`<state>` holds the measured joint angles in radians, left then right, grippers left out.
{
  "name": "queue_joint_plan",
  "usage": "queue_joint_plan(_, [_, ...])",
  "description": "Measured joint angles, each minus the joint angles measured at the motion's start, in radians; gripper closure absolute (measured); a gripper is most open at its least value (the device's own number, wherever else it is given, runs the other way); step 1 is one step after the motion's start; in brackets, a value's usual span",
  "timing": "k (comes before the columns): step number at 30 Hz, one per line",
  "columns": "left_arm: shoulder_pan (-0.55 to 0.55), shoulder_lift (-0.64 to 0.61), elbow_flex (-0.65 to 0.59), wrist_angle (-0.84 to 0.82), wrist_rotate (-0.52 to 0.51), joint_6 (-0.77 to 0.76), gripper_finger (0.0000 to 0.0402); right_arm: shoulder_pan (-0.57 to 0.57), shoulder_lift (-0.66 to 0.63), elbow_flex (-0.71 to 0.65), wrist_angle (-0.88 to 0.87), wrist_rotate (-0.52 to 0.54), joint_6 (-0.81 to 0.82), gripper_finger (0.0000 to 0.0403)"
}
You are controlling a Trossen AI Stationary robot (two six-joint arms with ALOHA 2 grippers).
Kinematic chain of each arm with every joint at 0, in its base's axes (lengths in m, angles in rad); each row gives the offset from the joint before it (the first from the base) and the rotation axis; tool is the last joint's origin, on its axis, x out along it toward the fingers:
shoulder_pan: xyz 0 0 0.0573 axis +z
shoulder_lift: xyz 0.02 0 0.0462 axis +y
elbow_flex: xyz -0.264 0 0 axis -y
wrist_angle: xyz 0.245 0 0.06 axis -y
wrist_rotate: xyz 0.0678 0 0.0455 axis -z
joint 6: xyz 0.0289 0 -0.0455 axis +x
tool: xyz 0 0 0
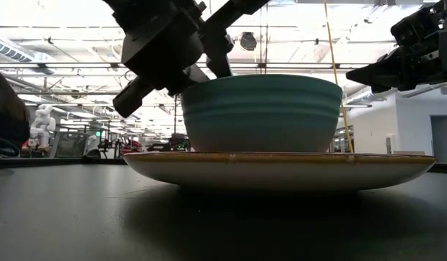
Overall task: Set table place
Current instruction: Put the light green spoon into the green bowl
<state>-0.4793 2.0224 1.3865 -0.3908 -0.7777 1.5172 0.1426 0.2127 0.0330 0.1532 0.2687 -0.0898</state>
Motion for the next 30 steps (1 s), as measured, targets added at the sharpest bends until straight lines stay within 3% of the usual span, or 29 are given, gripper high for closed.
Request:
queue_joint_plan(24, [0.0,0.0,0.0,0.0,0.001,-0.03,0.0372,0.0,0.0,0.0,0.0,0.0,0.0,0.0403])
queue_joint_plan(30, [0.0,0.0,0.0,-0.002,-0.002,0.002,0.0352,0.0,0.0,0.0,0.0,0.0,0.0,0.0403])
